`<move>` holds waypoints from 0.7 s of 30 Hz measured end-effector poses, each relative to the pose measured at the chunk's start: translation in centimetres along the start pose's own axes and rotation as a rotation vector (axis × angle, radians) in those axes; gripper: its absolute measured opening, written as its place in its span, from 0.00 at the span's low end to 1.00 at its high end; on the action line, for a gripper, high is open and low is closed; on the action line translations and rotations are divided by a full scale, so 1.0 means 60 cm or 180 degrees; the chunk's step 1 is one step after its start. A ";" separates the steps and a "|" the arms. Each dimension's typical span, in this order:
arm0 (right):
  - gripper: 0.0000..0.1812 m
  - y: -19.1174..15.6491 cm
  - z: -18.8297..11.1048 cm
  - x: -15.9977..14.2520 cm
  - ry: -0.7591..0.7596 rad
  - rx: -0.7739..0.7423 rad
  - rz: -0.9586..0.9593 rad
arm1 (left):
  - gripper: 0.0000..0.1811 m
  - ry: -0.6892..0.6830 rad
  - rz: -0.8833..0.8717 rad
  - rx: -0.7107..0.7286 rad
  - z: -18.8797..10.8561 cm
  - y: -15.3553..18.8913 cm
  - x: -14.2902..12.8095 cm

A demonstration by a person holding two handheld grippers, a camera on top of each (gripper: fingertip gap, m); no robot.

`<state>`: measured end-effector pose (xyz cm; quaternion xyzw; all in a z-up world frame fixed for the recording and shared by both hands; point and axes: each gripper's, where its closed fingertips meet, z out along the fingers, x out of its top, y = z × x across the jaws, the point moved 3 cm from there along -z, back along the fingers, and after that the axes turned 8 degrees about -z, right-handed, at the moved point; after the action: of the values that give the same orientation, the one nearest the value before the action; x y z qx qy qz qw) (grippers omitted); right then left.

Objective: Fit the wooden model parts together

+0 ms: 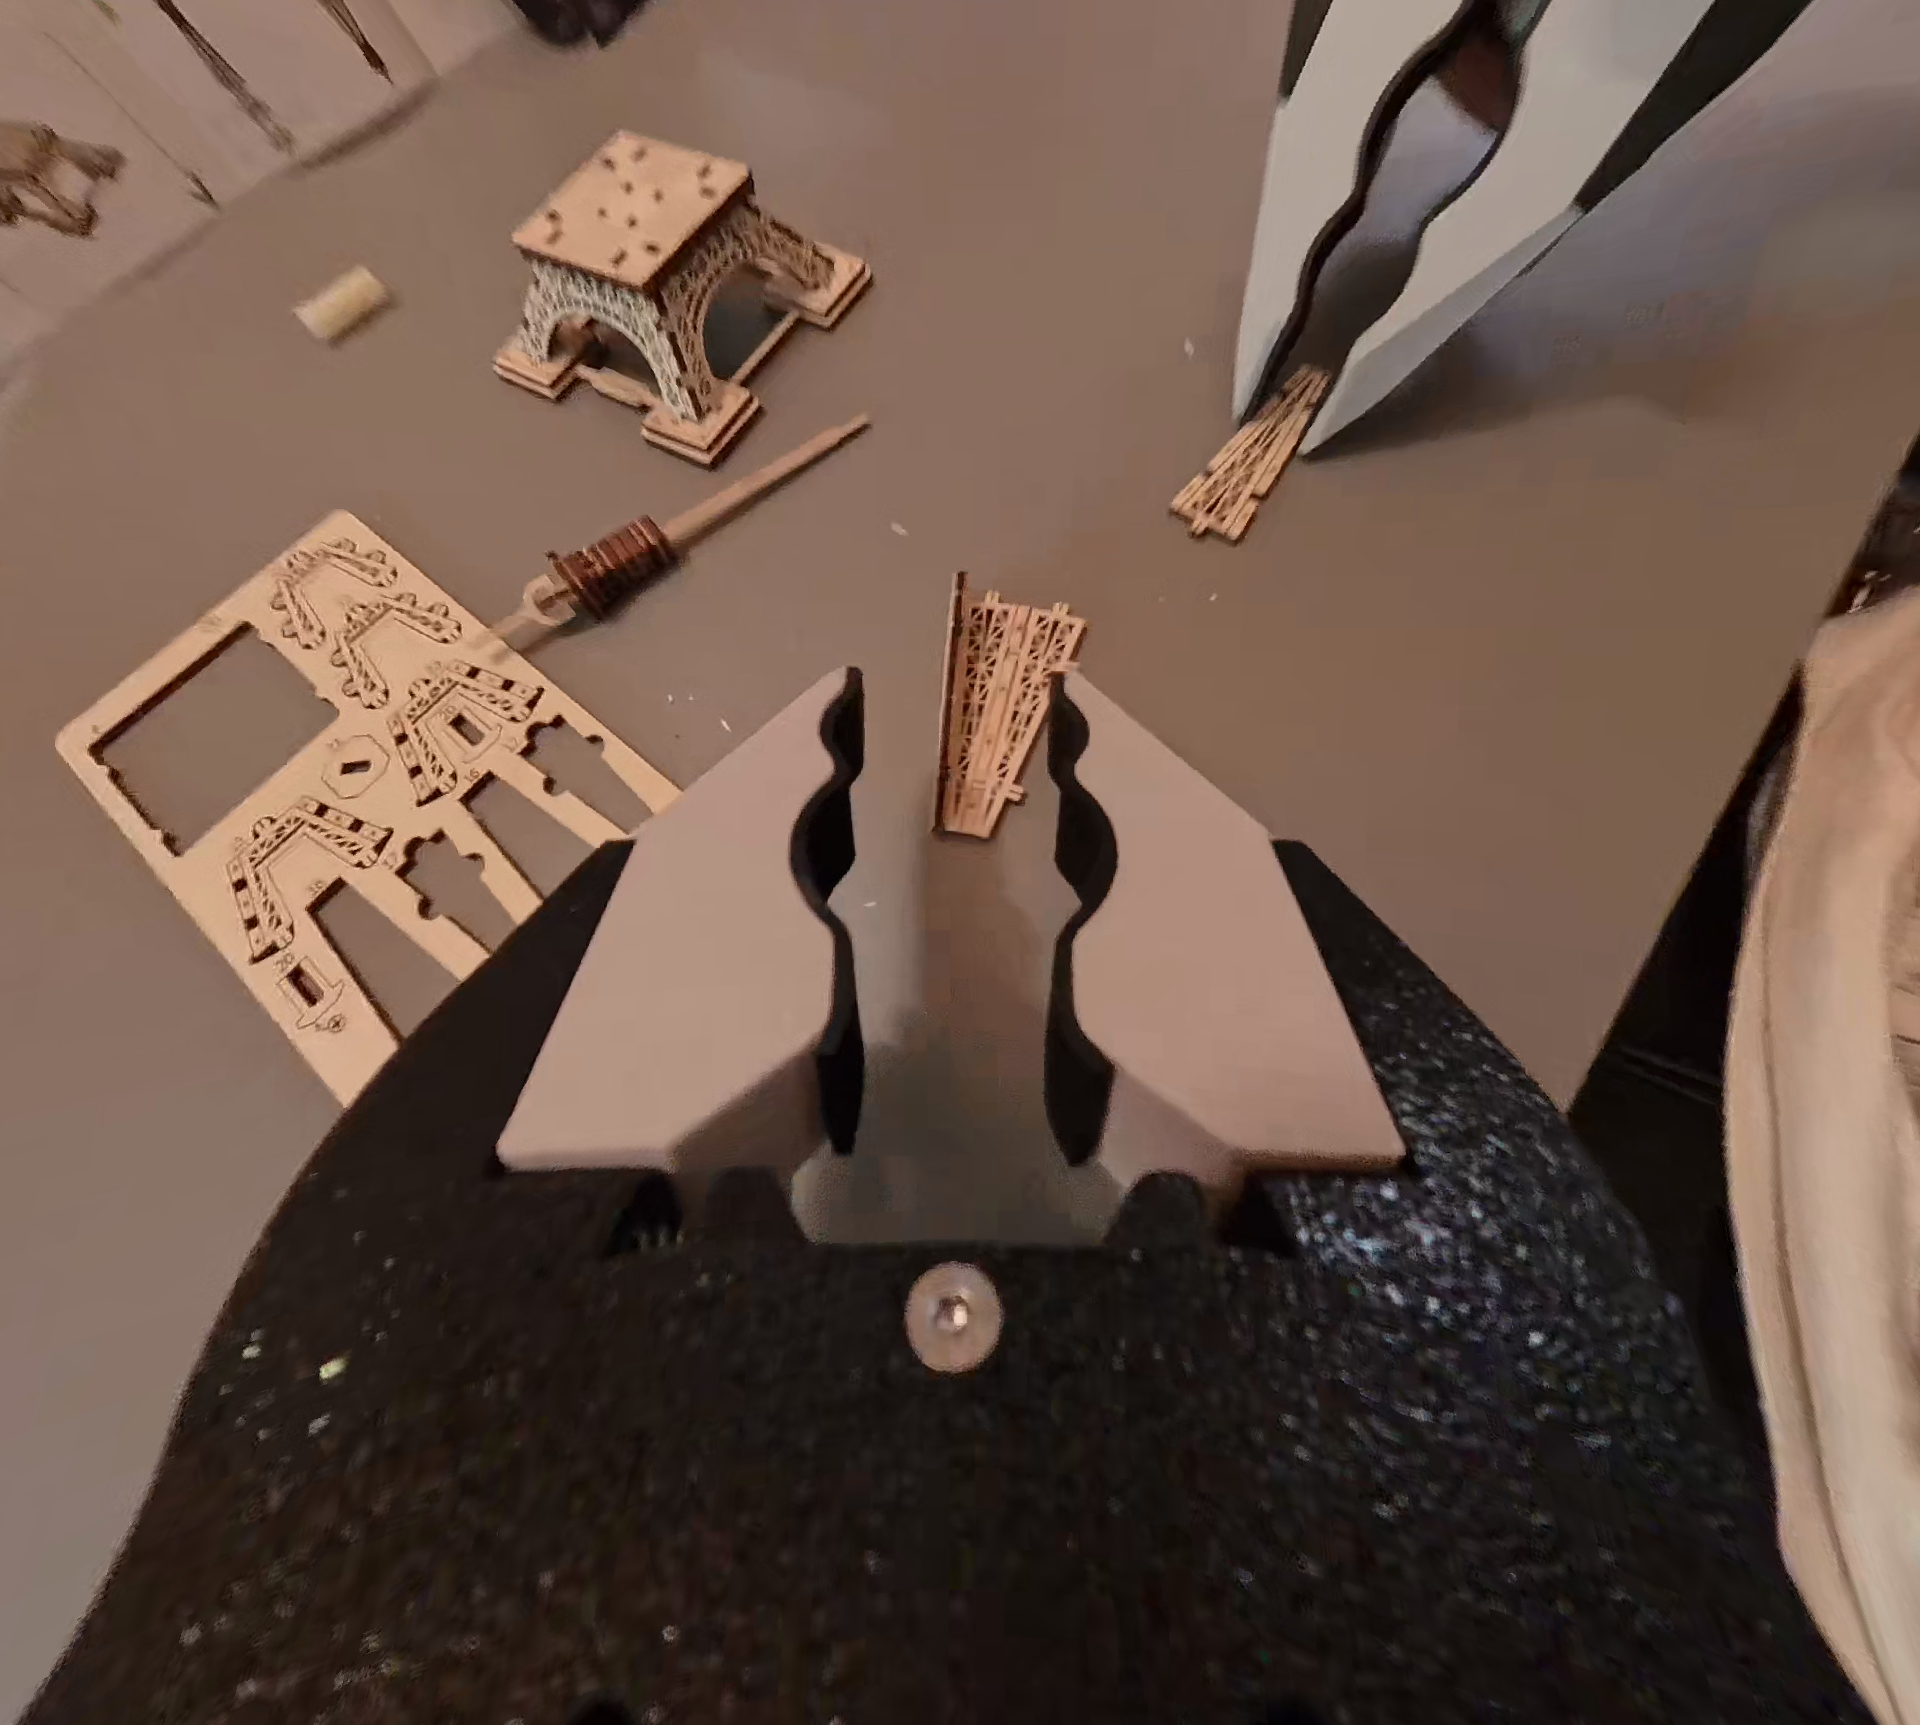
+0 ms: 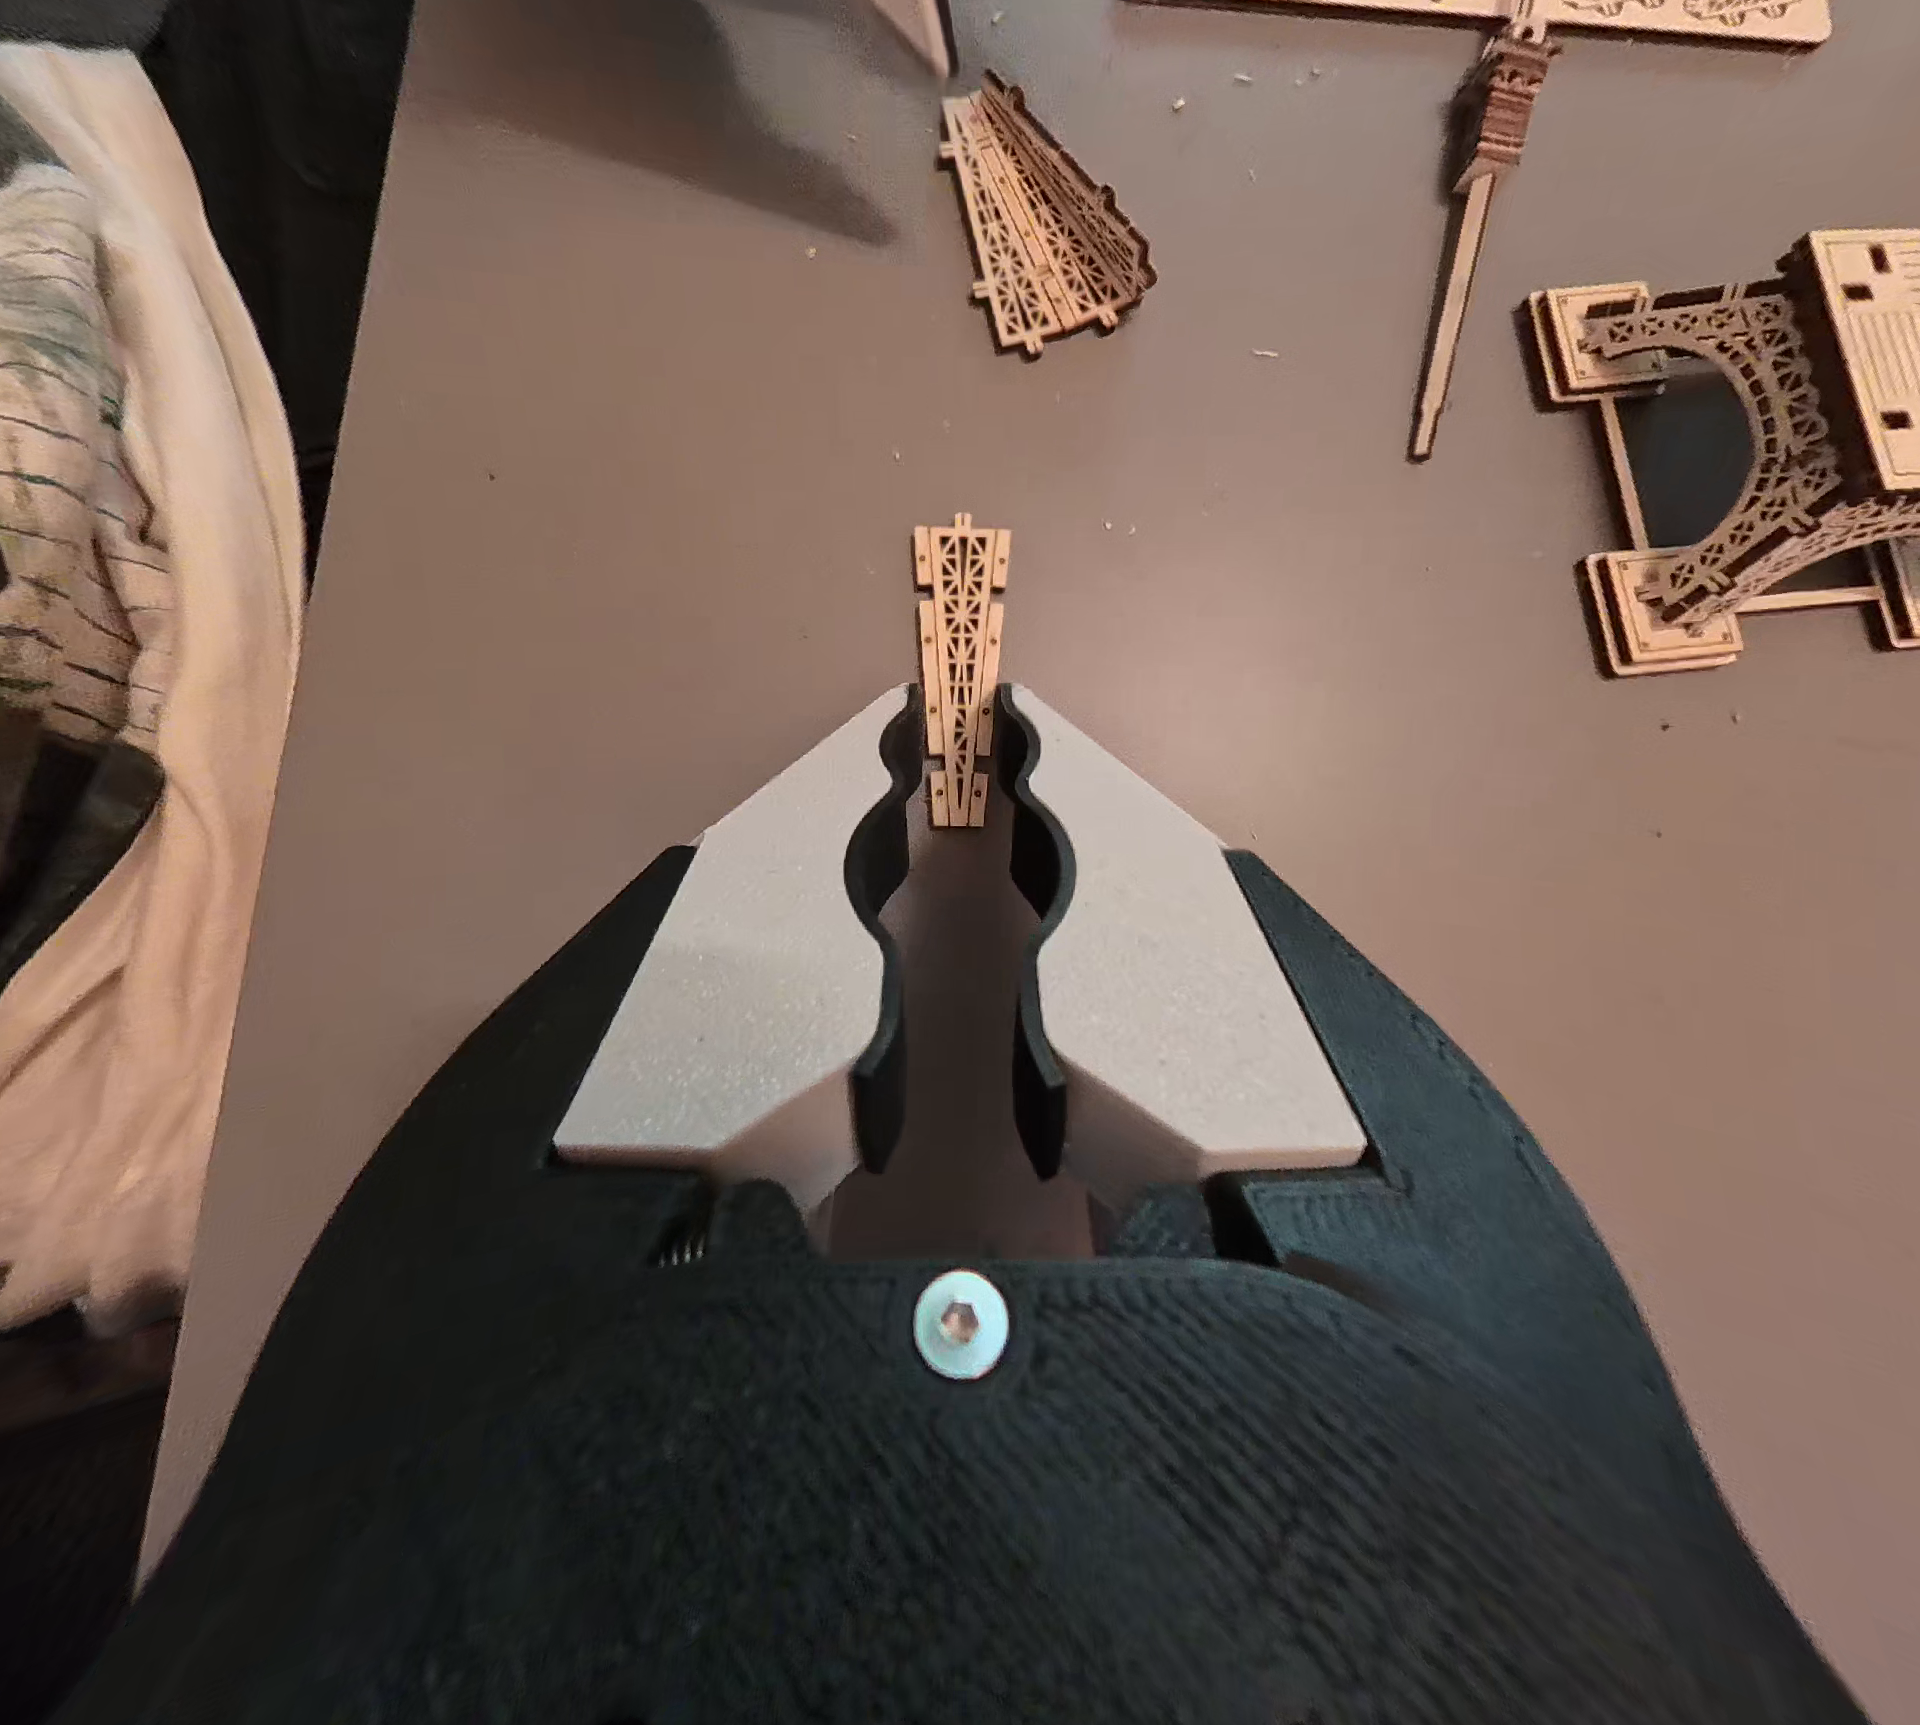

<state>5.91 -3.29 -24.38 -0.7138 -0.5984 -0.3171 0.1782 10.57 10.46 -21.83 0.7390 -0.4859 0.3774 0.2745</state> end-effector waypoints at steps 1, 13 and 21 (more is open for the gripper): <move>0.06 -0.002 0.001 0.002 0.0010 0.0004 -0.0038 | 0.17 0.0084 -0.0008 -0.0029 -0.008 0.007 0.005; 0.06 -0.036 -0.010 0.096 0.0054 -0.0607 -0.0239 | 0.12 0.0190 0.2561 0.1040 -0.012 0.134 0.045; 0.06 -0.054 -0.019 0.116 0.0809 -0.0286 0.0652 | 0.05 0.0388 0.2976 0.1403 0.017 0.157 0.038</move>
<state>3.06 1.84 -19.34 -0.7325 -0.4804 -0.4114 0.2518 2.73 4.93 -20.16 0.4600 -0.6561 0.5955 -0.0577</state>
